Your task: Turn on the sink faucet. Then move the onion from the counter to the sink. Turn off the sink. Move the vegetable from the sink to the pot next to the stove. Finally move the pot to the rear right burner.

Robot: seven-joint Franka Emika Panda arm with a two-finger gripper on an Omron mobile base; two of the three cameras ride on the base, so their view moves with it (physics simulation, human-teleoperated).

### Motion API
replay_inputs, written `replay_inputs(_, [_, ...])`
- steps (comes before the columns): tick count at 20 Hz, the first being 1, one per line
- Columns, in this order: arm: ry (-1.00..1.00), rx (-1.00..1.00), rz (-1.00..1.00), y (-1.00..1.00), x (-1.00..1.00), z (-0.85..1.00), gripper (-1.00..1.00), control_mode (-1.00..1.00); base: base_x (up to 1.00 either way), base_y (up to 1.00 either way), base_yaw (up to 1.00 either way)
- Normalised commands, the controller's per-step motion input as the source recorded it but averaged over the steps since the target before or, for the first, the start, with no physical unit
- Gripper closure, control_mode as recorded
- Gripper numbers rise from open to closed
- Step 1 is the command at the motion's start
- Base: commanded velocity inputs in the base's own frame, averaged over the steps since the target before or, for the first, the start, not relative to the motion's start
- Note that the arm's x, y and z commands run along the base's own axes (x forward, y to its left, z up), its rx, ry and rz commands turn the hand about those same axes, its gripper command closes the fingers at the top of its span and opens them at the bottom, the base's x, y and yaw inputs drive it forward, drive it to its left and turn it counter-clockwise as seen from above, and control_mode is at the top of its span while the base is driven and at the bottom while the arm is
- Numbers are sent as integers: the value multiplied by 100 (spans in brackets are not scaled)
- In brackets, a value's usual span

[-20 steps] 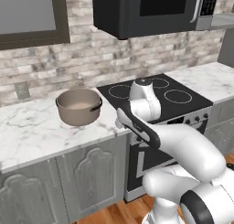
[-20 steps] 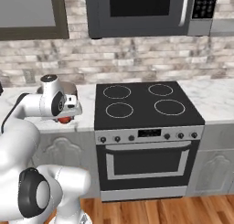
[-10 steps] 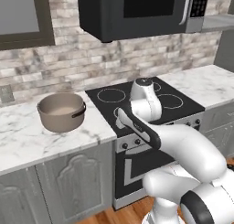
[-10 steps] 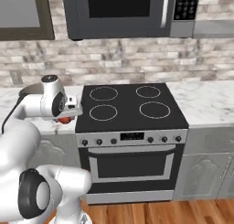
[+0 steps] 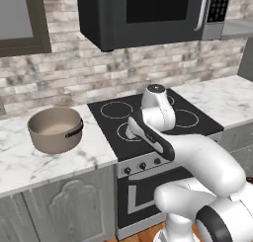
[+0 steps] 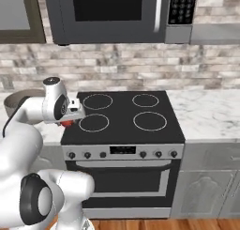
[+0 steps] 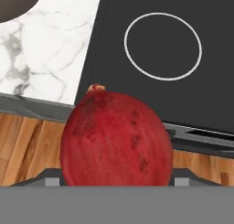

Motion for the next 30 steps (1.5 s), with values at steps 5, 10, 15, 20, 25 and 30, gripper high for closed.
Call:
replay_inputs(5, [0,0,0,0,0,0,100,100,50,-28,12])
replay_inputs(10, [0,0,0,0,0,0,100,100,46,-28,10])
replay_inputs(15, [0,0,0,0,0,0,100,100,44,-30,10])
replay_inputs(20, [0,0,0,0,0,0,100,100,43,-32,10])
replay_inputs(25, [0,0,0,0,0,0,100,100,41,-34,8])
replay_inputs(30, [0,0,0,0,0,0,100,100,42,-30,7])
